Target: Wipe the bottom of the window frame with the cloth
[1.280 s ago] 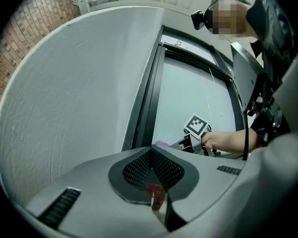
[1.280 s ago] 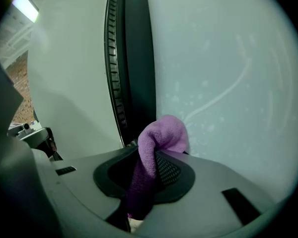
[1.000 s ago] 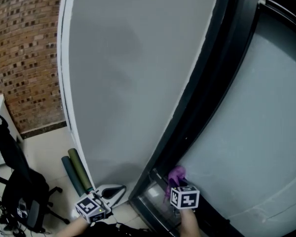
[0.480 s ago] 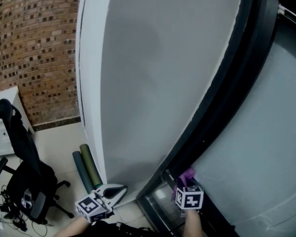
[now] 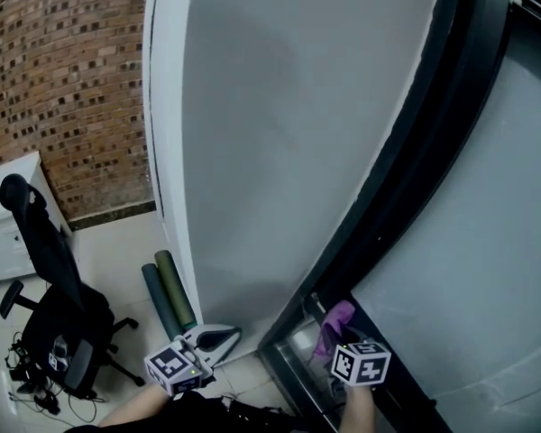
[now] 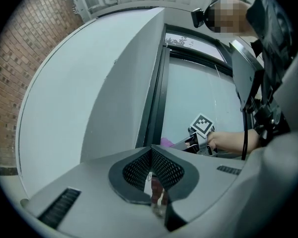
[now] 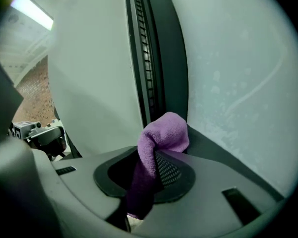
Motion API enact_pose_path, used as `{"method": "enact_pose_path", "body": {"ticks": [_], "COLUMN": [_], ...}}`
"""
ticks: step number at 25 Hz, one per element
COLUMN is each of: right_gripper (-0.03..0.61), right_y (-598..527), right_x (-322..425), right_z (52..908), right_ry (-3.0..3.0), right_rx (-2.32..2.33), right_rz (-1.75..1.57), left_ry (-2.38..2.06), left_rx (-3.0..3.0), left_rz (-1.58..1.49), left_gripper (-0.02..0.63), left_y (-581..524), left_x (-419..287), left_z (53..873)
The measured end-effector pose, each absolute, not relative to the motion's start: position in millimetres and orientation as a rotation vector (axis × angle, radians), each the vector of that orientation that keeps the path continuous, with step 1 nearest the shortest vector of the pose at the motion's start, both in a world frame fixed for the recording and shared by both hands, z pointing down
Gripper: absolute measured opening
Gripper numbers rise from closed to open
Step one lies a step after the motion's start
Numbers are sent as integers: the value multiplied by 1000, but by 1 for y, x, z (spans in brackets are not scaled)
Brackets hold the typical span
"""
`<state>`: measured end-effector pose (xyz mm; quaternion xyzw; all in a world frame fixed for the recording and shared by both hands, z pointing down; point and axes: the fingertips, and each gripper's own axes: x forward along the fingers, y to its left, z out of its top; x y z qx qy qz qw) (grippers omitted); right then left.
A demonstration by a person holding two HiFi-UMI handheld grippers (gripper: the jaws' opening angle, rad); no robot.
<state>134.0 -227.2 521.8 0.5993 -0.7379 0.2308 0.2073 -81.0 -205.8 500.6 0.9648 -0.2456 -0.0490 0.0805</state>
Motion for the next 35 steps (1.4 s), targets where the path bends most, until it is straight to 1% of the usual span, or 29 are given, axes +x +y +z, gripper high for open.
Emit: {"method": "enact_pose_path", "body": {"ticks": [3,6,9,14,18,23,35], "right_gripper": [84,84,84,84,83,80,80], "right_y": [-207,-182,-168,-127,-114,-110,-114], "right_x": [121,116,125,131,139,132,125], "right_z": [526,516,502,488,488,482,476], "right_ry": [-2143,-2250,-2371,-2554,-2533,-2483,-2527], "right_rx": [1631,1646,1718,1885,2003,1994,1932], "right_rz": [663,614,543,523,426,298,272], "left_ry": [-715,-689,-683,-677,-640,-586,-656], "left_rx": [2893,2898,2910,2911,2928,2960,2937], "left_rz": [-147,-153,-174,-199,-198,-209,-239], "left_gripper": [5,5,5,5,5,5,5], "left_y": [-203,-198,-201,-194,-191,-186,-190], "left_x": [-80,-76,-73,-72,-55,-44,-57], "left_z": [502,500,498,501,496,486,490]}}
